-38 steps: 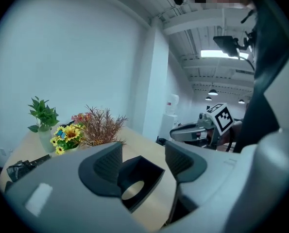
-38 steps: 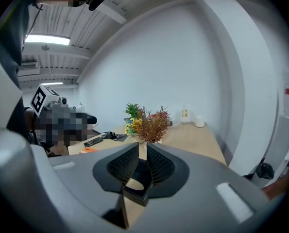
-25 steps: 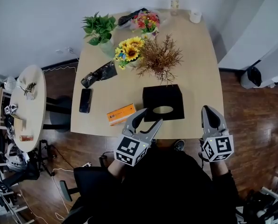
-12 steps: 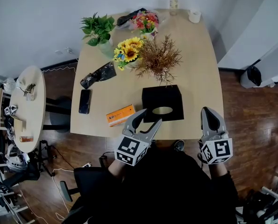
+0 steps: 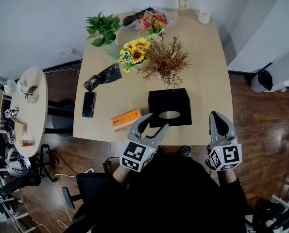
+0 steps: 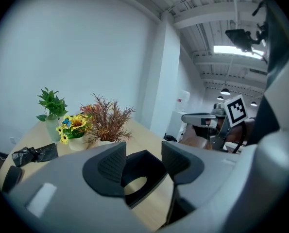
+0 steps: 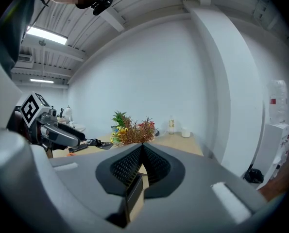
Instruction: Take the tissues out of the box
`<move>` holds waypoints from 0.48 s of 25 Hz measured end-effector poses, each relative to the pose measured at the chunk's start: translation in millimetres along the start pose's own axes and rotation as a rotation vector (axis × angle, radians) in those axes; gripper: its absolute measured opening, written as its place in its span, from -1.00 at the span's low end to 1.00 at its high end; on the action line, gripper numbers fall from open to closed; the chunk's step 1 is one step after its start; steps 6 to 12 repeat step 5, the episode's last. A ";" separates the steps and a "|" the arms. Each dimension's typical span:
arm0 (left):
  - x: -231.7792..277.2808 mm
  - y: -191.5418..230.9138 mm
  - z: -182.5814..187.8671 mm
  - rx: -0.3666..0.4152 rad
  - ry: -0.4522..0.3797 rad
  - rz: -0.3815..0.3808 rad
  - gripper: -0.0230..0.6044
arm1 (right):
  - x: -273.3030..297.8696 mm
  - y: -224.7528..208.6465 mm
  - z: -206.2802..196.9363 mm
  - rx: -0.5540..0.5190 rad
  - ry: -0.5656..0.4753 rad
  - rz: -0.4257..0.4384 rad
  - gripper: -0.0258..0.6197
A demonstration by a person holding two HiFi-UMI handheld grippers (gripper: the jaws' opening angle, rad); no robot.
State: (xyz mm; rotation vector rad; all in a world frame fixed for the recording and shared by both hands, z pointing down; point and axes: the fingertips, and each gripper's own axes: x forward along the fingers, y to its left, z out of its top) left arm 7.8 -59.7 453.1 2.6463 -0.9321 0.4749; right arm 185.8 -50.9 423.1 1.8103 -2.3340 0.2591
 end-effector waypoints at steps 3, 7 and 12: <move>0.7 0.8 -0.2 -0.001 0.000 0.001 -0.25 | 1.0 -0.5 -1.0 0.000 0.002 0.001 -0.92; 1.7 0.6 -0.3 0.000 0.000 0.000 -0.25 | 1.2 -1.2 -1.5 -0.001 0.004 0.000 -0.92; 1.7 0.6 -0.3 0.000 0.000 0.000 -0.25 | 1.2 -1.2 -1.5 -0.001 0.004 0.000 -0.92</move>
